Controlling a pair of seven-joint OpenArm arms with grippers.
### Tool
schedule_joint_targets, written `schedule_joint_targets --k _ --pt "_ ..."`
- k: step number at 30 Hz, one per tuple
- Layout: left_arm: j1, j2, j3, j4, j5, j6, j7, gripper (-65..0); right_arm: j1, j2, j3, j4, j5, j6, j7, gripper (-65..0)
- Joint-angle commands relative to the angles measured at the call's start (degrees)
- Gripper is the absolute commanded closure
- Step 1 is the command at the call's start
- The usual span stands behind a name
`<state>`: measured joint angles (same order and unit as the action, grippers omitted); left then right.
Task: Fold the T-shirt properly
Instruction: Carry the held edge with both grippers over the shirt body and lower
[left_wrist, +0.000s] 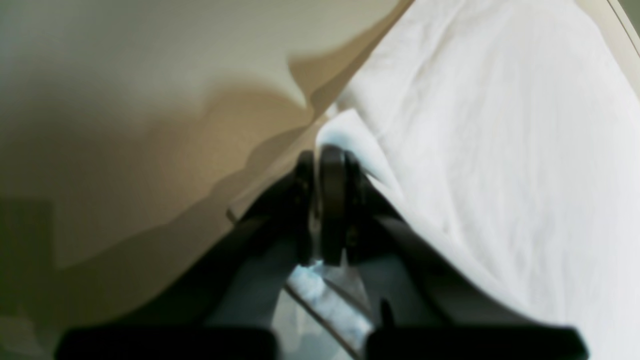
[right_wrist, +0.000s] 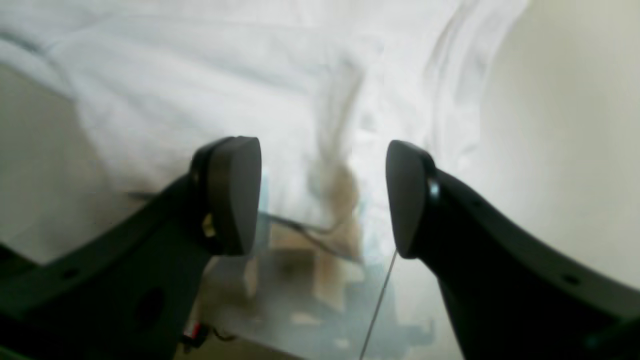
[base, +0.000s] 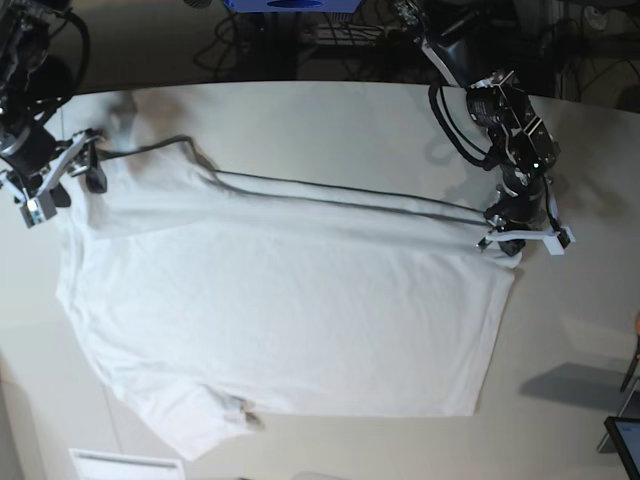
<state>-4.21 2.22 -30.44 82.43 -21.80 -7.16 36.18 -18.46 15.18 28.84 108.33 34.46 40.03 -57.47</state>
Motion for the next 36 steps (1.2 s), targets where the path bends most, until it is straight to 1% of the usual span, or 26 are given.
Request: schedule_joint_targets --k 1,9,16,20,21,22,23,26,27,28,30,32,36 --pt "-0.8 -0.6 0.1 1.1 -0.3 0.0 -1.3 0.0 0.2 0.7 0.3 0.9 0.6 0.0 1.1 -37.1" --pt "-0.8 -0.6 0.1 1.1 -0.3 0.0 -1.3 0.0 1.4 0.4 0.3 -0.9 0.5 0.0 1.5 -37.1" --pt "-0.8 -0.6 0.0 1.1 -0.3 0.0 -1.3 0.0 2.0 0.4 0.3 -5.6 0.4 0.0 1.6 -37.1" --pt "-0.8 -1.4 0.1 1.1 -0.3 0.0 -1.2 0.0 1.7 0.3 0.3 -6.4 0.4 0.0 2.7 -37.0" --pt "-0.8 -1.4 0.1 1.1 -0.3 0.0 -1.2 0.0 1.7 0.3 0.3 -6.4 0.4 0.0 2.7 -35.8" --pt "-0.8 -1.4 0.1 1.1 -0.3 0.0 -1.2 0.0 1.7 0.3 0.3 -6.4 0.4 0.0 2.7 -33.1" --pt "-0.8 -1.5 0.1 1.2 -0.3 0.0 -1.2 0.0 1.7 0.3 0.3 -6.4 0.5 0.0 2.7 -27.6" --pt "-0.8 -1.6 0.1 1.2 -0.3 0.0 -1.2 0.0 1.7 0.2 0.0 -6.4 0.5 0.0 2.6 -6.1" --pt "-0.8 -1.6 0.1 1.2 -0.3 0.0 -1.2 0.0 1.7 0.2 0.0 -6.4 0.5 0.0 2.0 0.0" --pt "-0.8 -1.6 0.1 1.2 -0.3 0.0 -1.2 0.0 1.8 0.2 0.0 -6.4 0.5 0.0 0.9 0.0" --pt "-0.8 -1.6 0.1 1.2 -0.3 0.0 -1.2 0.0 2.0 -0.7 0.1 -6.0 0.5 0.0 -0.4 -2.0" --pt "-0.8 -1.6 0.1 1.2 -0.3 0.0 -1.2 0.0 2.0 -1.0 0.2 -5.5 0.5 0.0 -0.9 -0.3" --pt "-0.8 -1.6 0.1 1.3 -0.3 0.0 -1.2 0.0 4.3 -1.1 -0.1 -5.1 0.5 0.0 -1.6 -0.3"
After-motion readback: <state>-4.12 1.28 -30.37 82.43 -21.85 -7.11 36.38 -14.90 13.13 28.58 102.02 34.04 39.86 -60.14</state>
